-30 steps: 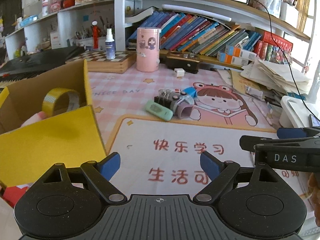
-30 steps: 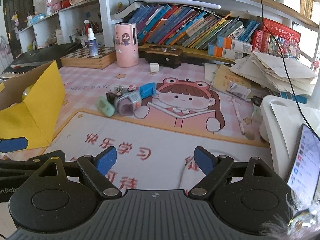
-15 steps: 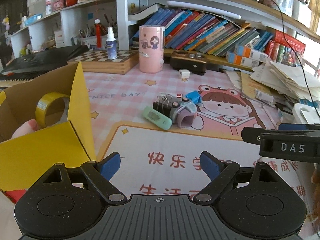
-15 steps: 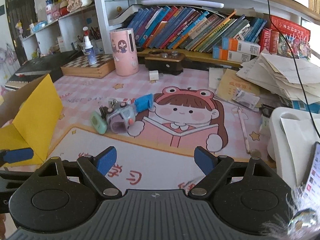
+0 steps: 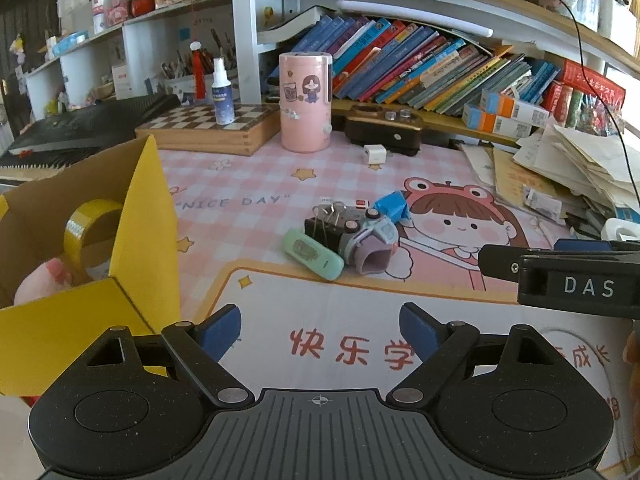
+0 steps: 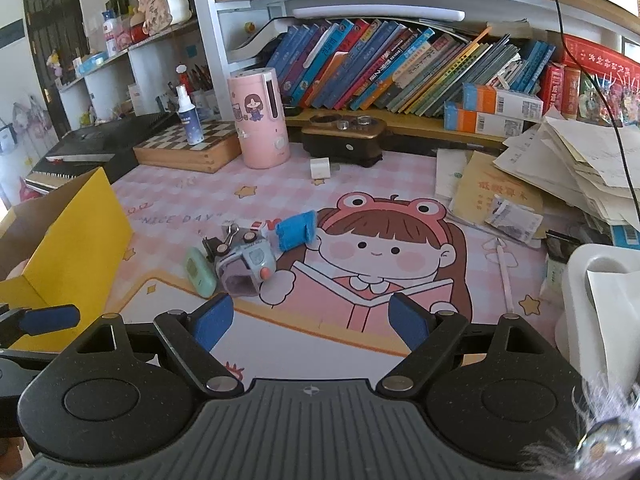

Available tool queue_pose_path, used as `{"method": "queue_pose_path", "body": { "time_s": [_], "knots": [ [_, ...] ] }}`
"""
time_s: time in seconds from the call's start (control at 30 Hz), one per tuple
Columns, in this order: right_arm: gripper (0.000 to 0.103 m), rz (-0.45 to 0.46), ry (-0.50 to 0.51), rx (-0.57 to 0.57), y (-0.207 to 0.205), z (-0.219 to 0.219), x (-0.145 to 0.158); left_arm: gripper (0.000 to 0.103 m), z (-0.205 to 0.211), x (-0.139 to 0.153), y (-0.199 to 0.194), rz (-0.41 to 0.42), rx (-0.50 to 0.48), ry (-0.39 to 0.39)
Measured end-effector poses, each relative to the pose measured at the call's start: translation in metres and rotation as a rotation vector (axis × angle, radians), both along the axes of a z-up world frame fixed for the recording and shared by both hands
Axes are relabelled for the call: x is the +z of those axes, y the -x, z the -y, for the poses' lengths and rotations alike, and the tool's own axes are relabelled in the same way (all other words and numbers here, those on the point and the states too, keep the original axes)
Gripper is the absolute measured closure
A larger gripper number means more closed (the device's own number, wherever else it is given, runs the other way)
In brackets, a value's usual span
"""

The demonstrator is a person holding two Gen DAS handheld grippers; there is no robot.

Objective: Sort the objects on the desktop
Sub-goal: 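Move both tools toward the toy truck and green stapler on the mat, then grasp the mint-green stapler with the left gripper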

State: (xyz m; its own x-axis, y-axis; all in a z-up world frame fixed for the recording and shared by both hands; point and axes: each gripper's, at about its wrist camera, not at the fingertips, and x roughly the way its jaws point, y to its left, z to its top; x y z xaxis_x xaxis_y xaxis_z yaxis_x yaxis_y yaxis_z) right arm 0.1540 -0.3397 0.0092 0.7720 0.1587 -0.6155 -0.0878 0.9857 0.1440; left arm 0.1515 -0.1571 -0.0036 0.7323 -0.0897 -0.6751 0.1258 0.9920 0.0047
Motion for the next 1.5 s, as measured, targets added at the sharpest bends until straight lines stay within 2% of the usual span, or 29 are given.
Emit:
{"method": "queue_pose_path", "body": {
  "time_s": [0.4, 0.8, 1.33, 1.4, 1.5],
  "knots": [
    [0.019, 0.016, -0.024, 0.027, -0.018, 0.008, -0.004, 0.015, 0.010, -0.006, -0.019, -0.017, 0.037, -0.017],
    [0.019, 0.005, -0.031, 0.034, -0.022, 0.009, -0.005, 0.015, 0.013, -0.009, -0.025, -0.029, 0.031, -0.014],
    [0.019, 0.021, -0.003, 0.019, -0.010, 0.006, 0.000, 0.016, 0.008, -0.012, -0.031, -0.014, 0.029, 0.020],
    [0.019, 0.015, -0.001, 0.014, -0.009, 0.006, -0.001, 0.020, 0.008, -0.013, -0.032, -0.019, 0.017, 0.024],
    [0.019, 0.015, -0.006, 0.001, -0.007, 0.007, 0.000, 0.020, 0.007, -0.016, -0.036, -0.022, 0.016, 0.029]
  ]
}}
